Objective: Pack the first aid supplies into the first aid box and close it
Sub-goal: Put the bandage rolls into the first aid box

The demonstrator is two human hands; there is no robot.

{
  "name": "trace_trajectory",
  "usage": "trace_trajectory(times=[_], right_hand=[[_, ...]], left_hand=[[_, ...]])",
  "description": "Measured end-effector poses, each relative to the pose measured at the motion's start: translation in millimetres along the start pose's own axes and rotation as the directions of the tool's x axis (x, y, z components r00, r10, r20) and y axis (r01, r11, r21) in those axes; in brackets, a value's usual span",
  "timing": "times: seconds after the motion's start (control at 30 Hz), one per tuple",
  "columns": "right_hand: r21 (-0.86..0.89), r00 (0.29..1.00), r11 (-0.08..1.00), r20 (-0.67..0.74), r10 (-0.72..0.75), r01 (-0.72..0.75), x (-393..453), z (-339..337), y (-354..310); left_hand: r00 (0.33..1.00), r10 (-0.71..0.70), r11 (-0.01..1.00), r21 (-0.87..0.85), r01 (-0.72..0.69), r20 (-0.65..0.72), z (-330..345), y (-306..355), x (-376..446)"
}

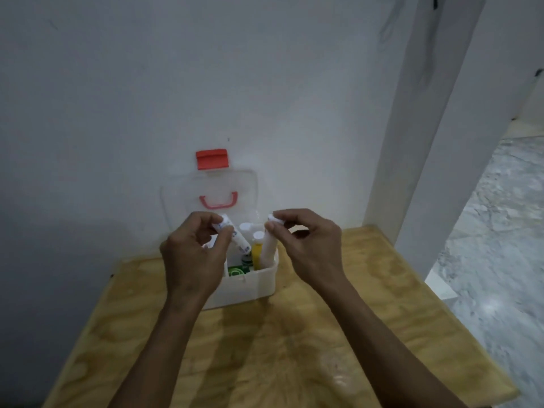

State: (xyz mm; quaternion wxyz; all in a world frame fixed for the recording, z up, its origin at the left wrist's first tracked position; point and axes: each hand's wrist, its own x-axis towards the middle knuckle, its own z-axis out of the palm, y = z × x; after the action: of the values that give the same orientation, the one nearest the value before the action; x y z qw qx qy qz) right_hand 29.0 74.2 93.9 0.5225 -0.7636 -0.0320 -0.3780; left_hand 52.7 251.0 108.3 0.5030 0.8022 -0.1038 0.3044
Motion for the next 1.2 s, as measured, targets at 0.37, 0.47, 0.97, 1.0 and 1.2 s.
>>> trace_trajectory(times=[0.37,0.47,0.97,1.0,1.2], right_hand=[[-0.144,0.991,0.990,0.128,0.033,-0.014,-3,7,33],[-0.201,0.981,0.980,0.193,0.027,0.012,-2,8,36],[-0.461,0.896,0.878,0.433,0.096,0.129,-13,12,54],[-0.463,0.897,0.876,0.433,0.090,0.136,-13,13,54],[-0.454,0.901,0.878,0.430,0.065,0.153,-15,12,54]], left_hand=[[0.933,-0.029,0.997,0.078,0.001,0.359,33,-22,-12],[0.903,-0.008,0.991,0.127,-0.052,0.429,36,-27,-10],[0.818,-0.068,0.946,0.298,-0.129,0.571,31,-39,-2],[0.820,-0.066,0.946,0.297,-0.130,0.569,31,-39,-3],[0.833,-0.067,0.951,0.287,-0.113,0.549,30,-38,-7]])
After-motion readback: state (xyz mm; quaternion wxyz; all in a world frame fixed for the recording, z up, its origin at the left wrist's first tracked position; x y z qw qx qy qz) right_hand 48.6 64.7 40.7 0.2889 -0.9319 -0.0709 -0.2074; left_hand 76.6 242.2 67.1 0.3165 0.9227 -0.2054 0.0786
